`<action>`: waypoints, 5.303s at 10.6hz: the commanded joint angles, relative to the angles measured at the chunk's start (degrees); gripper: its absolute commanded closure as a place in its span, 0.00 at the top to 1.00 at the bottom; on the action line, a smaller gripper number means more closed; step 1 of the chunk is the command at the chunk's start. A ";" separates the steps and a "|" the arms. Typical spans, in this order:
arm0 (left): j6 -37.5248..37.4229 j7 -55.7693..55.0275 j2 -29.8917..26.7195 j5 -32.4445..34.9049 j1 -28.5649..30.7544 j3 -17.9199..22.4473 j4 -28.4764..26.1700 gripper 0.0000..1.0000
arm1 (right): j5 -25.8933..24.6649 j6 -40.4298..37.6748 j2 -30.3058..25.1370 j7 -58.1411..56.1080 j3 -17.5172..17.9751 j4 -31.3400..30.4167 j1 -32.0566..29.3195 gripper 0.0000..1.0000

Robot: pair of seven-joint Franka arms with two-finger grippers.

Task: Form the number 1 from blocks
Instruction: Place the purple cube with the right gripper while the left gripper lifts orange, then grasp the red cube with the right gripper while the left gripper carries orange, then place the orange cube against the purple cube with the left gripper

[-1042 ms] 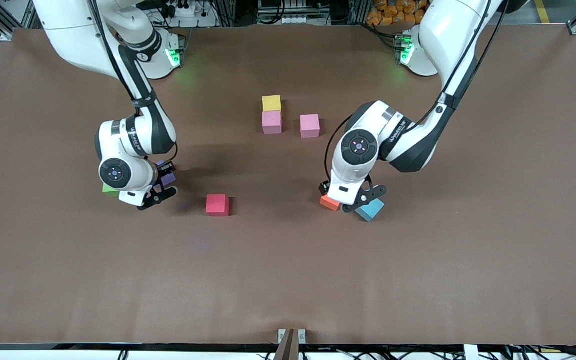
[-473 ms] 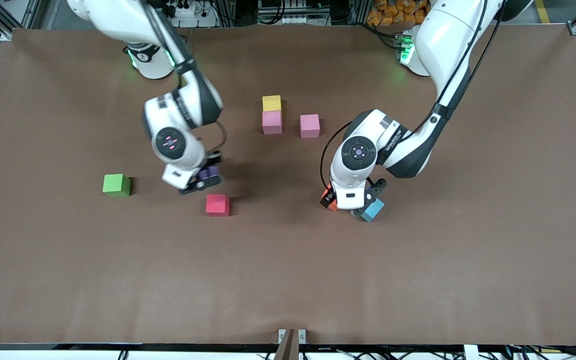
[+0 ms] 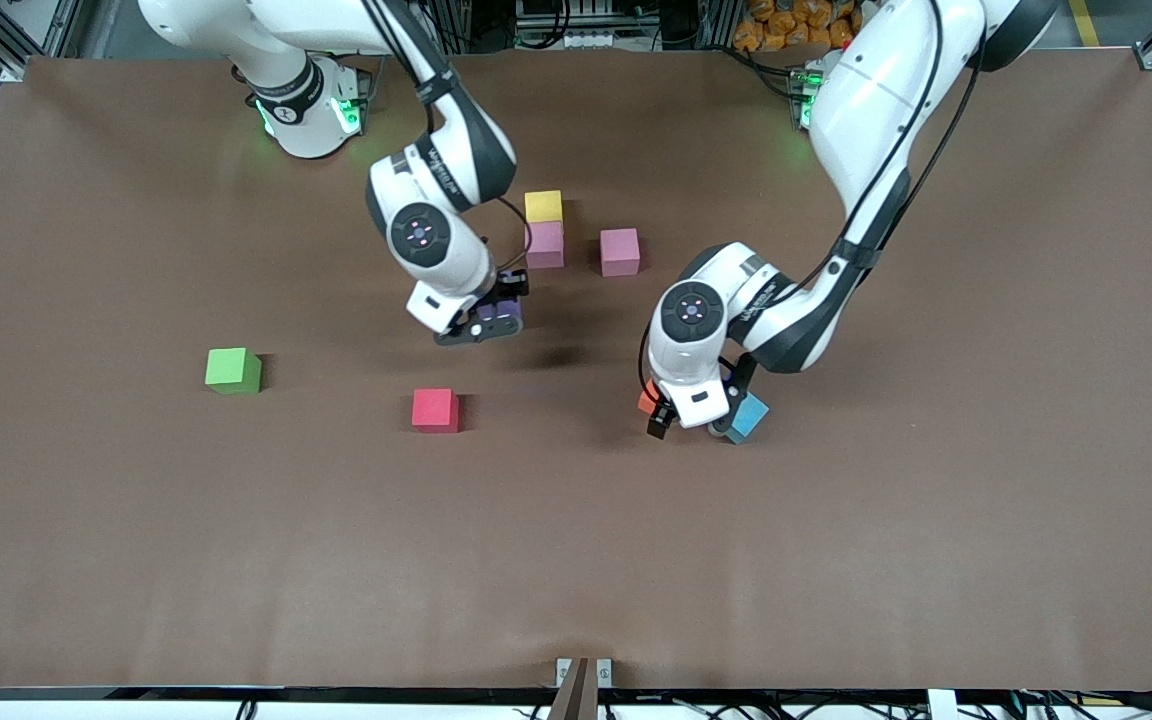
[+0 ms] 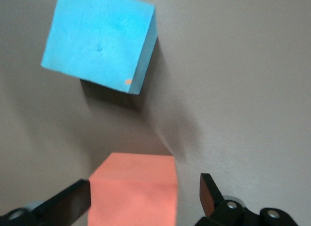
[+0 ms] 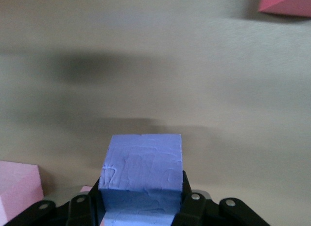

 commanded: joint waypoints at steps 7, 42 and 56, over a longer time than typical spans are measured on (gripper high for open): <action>1.29 -0.98 -0.43 1.99 -0.58 -0.13 -2.66 1.00 | 1.68 -0.52 7.34 10.08 -0.48 5.44 8.94 0.35; -1.43 35.24 5.20 0.94 -18.86 -3.55 5.69 0.00 | 1.76 -13.53 15.51 -12.76 -0.74 24.60 -22.00 1.00; -11.17 34.00 -8.50 -0.81 -7.47 -3.64 5.87 1.00 | 4.76 -9.13 21.76 -12.41 -2.06 26.97 -18.66 0.92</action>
